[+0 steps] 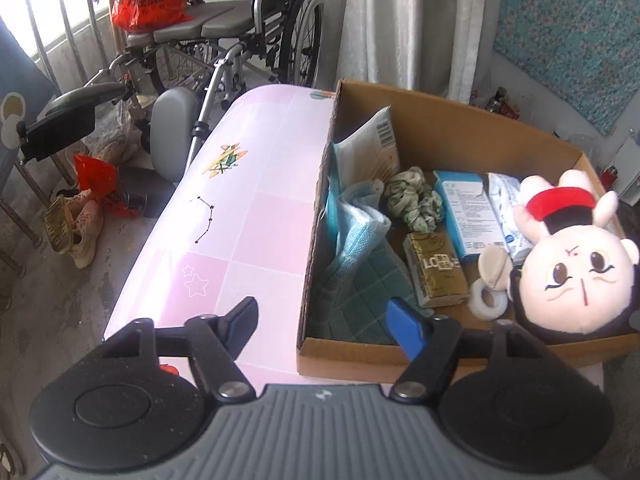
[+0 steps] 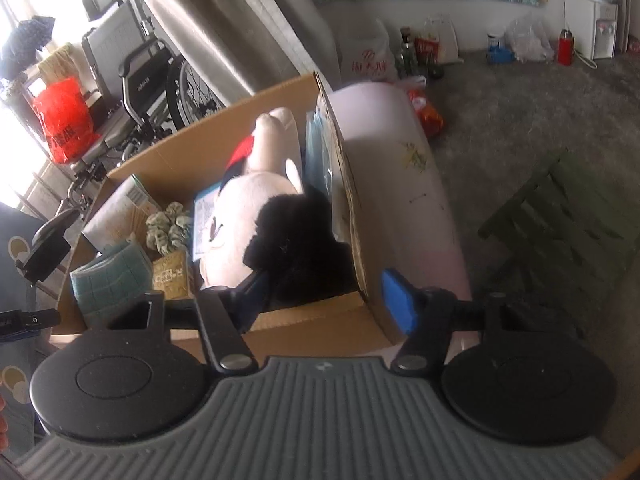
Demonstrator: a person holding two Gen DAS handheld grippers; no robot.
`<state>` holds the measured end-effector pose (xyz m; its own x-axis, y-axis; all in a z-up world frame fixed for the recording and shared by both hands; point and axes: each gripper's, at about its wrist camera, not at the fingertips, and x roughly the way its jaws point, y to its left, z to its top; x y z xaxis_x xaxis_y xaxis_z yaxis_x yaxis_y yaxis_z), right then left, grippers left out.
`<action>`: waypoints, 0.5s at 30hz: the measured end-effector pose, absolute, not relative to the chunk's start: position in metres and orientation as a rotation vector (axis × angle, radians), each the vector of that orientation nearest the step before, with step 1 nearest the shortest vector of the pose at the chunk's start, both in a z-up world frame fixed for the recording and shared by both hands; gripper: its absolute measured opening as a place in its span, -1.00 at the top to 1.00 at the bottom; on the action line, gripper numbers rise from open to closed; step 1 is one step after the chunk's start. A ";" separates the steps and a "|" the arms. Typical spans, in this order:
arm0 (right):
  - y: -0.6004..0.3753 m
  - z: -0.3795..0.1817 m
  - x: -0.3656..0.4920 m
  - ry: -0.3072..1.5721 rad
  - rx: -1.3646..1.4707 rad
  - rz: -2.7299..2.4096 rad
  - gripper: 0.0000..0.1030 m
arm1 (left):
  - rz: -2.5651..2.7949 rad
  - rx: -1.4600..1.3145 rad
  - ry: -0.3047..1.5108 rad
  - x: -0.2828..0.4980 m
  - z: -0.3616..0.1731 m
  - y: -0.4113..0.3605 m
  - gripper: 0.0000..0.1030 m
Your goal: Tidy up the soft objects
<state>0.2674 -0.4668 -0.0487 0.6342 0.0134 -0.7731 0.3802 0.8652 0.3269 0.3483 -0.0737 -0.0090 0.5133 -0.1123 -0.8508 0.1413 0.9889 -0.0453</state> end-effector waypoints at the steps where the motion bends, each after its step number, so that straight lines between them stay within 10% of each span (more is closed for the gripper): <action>1: -0.466 -0.056 0.274 0.877 0.490 -0.226 -0.08 | -0.128 0.048 1.053 0.355 -0.019 -0.075 -0.04; 15: -0.433 -0.060 0.273 0.894 0.456 -0.181 -0.12 | -0.052 0.102 1.070 0.358 -0.034 -0.064 0.09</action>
